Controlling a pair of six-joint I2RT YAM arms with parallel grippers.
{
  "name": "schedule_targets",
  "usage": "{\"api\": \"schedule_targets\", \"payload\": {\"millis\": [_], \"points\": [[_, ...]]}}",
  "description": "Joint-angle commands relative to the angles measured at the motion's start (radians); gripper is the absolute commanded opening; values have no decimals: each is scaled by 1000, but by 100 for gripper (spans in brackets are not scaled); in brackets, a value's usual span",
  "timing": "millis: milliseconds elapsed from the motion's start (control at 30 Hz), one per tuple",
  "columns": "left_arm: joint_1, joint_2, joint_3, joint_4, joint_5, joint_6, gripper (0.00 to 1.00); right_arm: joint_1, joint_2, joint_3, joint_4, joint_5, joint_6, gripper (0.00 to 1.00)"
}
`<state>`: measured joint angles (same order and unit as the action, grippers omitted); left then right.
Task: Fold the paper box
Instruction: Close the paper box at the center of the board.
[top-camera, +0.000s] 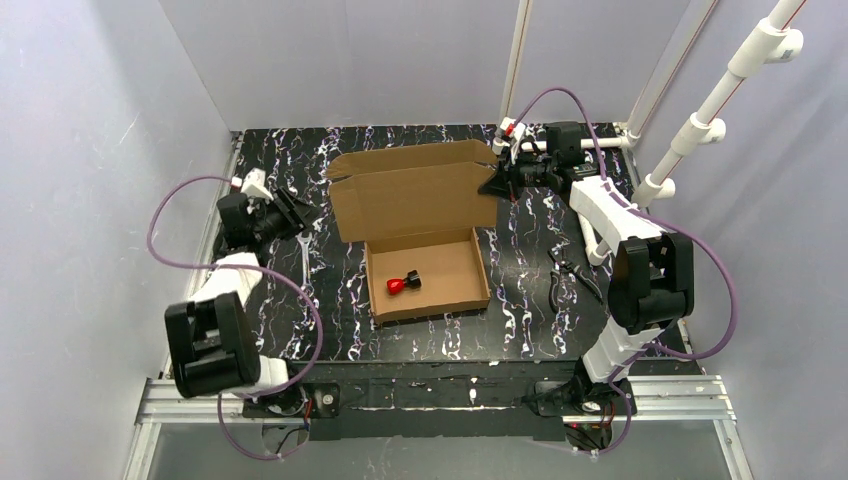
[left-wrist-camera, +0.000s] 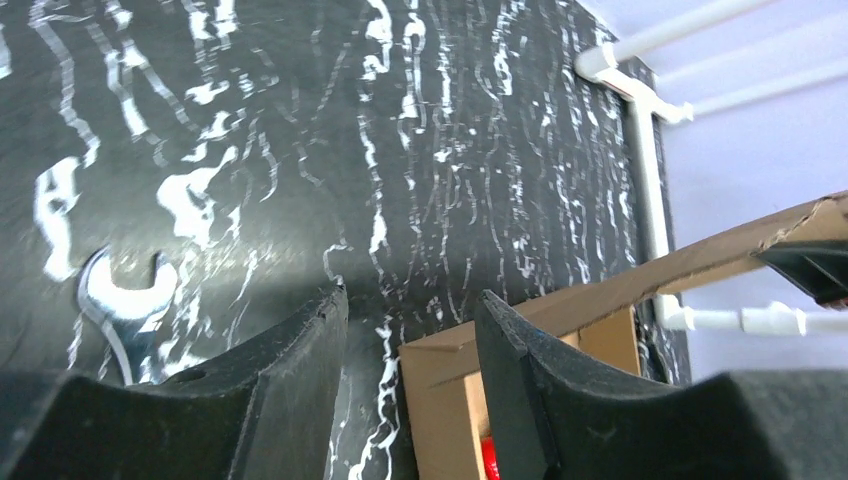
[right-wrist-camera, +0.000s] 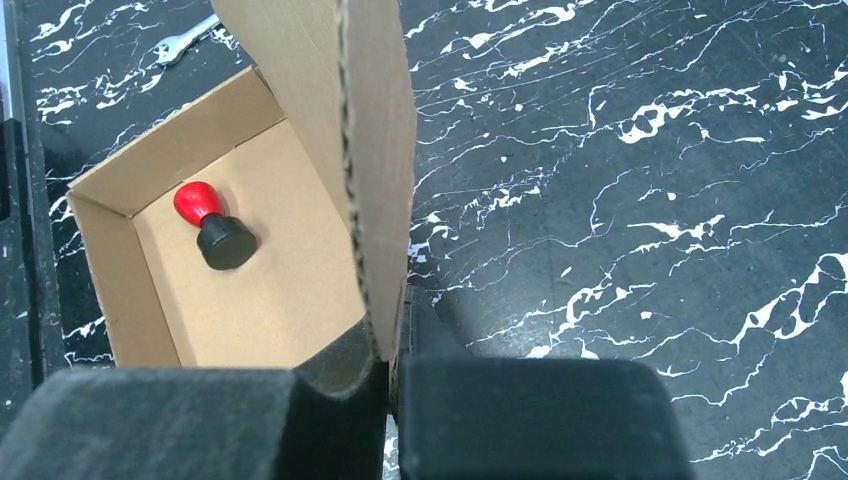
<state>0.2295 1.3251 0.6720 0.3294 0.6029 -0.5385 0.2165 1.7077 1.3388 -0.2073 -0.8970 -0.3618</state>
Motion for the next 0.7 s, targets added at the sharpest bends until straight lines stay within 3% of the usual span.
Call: {"api": "schedule_targets", "payload": {"millis": [0,167,500,667], "points": [[-12,104,78,129,244,48,48,-2,-44,11,43,-30,13,1],[-63,181,80,211,333,47,48,-2,-46,10,47,-35,20,1],[-177,64,11,235,371,109,50,-1,-46,-11,82,-6,65,1],[-200,85,18,235,348,106,53,4,-55,-24,98,-6,87,1]]}}
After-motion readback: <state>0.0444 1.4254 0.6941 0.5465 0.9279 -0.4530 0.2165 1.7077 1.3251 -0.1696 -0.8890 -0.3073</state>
